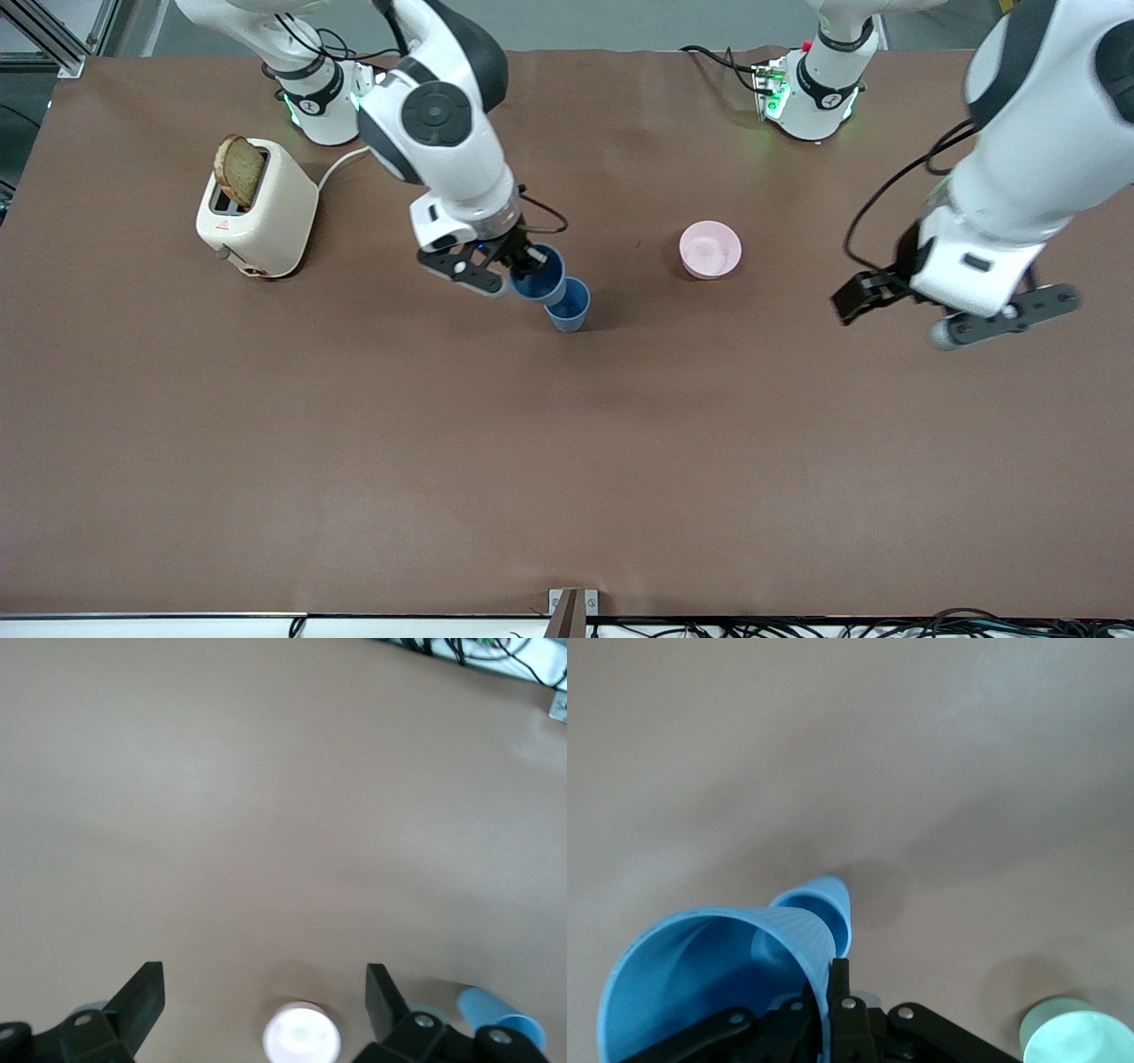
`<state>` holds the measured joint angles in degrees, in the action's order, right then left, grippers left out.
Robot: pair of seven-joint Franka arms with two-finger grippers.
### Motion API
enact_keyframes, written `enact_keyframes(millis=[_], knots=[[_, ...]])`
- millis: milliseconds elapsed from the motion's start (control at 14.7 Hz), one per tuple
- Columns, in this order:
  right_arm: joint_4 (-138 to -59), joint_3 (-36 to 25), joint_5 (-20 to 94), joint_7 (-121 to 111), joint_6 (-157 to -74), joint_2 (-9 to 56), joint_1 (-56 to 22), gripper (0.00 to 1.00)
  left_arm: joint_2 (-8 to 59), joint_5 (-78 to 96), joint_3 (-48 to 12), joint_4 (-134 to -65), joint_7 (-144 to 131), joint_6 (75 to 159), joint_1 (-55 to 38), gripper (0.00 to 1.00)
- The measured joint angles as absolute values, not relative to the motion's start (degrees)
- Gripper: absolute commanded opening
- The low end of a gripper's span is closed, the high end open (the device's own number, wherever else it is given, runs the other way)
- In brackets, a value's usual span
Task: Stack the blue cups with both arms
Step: 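Release the cup with the left gripper while the right gripper brings its cup over, then lower the held blue cup into the center cup with the right gripper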
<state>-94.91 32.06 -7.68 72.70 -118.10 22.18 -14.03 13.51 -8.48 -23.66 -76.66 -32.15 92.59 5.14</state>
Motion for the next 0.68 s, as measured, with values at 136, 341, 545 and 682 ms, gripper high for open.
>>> enact_keyframes(millis=[136, 341, 545, 682], knots=[[-95.10, 32.04, -8.92, 72.77, -118.46, 23.91, -14.28, 0.01, 10.54, -8.49, -23.69, -76.65, -25.21, 90.17, 8.54, 1.00], [-95.12, 32.03, -10.96, 73.22, -120.35, 26.81, -14.40, 0.01, 7.07, -8.35, -23.70, -76.71, -17.26, 85.88, 11.61, 1.00], [-95.10, 32.04, -11.34, 73.36, -121.03, 27.92, -15.02, 0.01, 3.72, -6.48, -20.77, -78.57, -12.93, 84.06, 10.37, 1.00], [-95.10, 32.05, -11.36, 73.52, -121.04, 28.15, -15.73, 0.01, 0.88, -4.89, -15.00, -81.26, -9.68, 83.99, 6.84, 1.00]])
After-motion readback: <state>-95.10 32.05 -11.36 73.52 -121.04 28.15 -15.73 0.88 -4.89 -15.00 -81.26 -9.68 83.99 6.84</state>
